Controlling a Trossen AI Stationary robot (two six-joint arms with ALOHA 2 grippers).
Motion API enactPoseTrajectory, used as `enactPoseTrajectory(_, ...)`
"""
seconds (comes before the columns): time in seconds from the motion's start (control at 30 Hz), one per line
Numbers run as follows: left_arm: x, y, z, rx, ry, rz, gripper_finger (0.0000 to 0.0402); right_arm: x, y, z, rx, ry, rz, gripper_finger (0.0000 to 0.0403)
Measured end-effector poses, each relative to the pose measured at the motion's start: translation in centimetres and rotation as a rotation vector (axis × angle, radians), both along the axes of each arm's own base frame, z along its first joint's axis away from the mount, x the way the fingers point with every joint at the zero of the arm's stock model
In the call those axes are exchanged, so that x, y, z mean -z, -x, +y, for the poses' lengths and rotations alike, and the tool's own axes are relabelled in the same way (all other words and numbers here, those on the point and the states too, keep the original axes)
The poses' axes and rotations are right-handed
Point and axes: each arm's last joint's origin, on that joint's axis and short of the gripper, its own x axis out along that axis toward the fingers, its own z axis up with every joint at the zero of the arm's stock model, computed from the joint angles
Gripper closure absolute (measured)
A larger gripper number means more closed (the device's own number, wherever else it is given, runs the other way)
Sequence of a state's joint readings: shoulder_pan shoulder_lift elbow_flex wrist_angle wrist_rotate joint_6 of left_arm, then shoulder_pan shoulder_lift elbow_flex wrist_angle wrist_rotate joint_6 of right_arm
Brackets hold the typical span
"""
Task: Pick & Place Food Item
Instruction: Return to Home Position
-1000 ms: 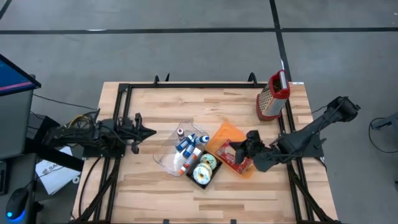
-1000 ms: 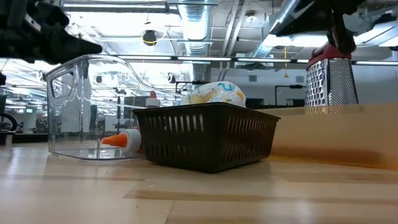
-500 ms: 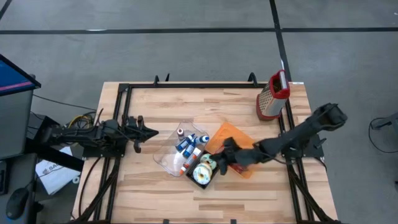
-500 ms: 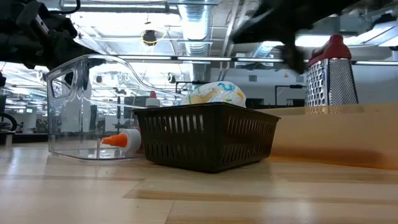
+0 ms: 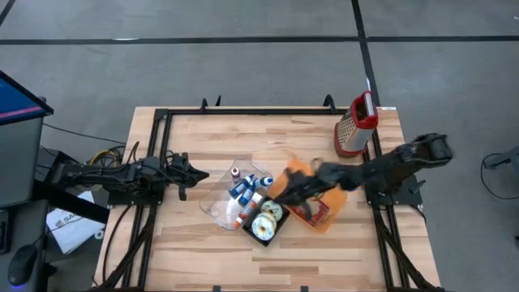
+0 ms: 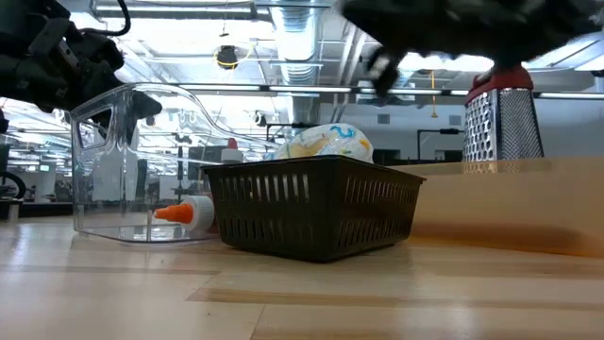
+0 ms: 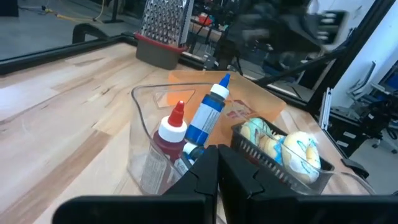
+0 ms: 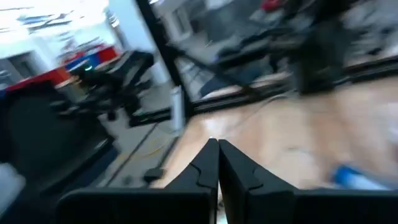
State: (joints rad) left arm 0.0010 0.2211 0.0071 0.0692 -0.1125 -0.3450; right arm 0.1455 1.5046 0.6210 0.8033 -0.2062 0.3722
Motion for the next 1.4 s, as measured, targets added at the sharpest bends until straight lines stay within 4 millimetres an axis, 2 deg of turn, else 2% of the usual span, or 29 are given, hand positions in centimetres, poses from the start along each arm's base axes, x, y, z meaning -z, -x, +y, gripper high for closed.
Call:
enactPoseTrajectory(0.13, 0.1, -0.1, 0.0, 0.0, 0.0, 0.012, 0.04, 1.9, 6.1, -1.4, 0.113, 0.063, -0.026, 0.0403)
enactPoseTrajectory(0.23, 0.1, -0.1, 0.0, 0.0, 0.0, 0.016, 0.04, 2.9, 9.7, -1.9, 0.125, 0.143, -0.054, 0.0403)
enactPoseTrajectory(0.43, 0.2, -0.1, 0.0, 0.001, 0.0, 0.017, 0.04, 5.2, 14.0, -3.2, 0.183, 0.325, -0.106, 0.0403)
enactPoseTrajectory(0.83, 0.2, -0.1, 0.0, 0.004, 0.001, 0.016, 0.04, 4.3, 16.4, -3.6, 0.159, 0.412, -0.178, 0.0403)
enactPoseTrajectory(1.13, 0.1, -0.1, 0.0, 0.003, 0.001, 0.015, 0.04, 4.7, 18.6, -4.0, 0.218, 0.435, -0.109, 0.0403)
enactPoseTrajectory(1.4, 0.1, -0.1, 0.0, -0.001, 0.0, 0.012, 0.04, 4.2, 19.8, -4.5, 0.29, 0.362, -0.154, 0.0403)
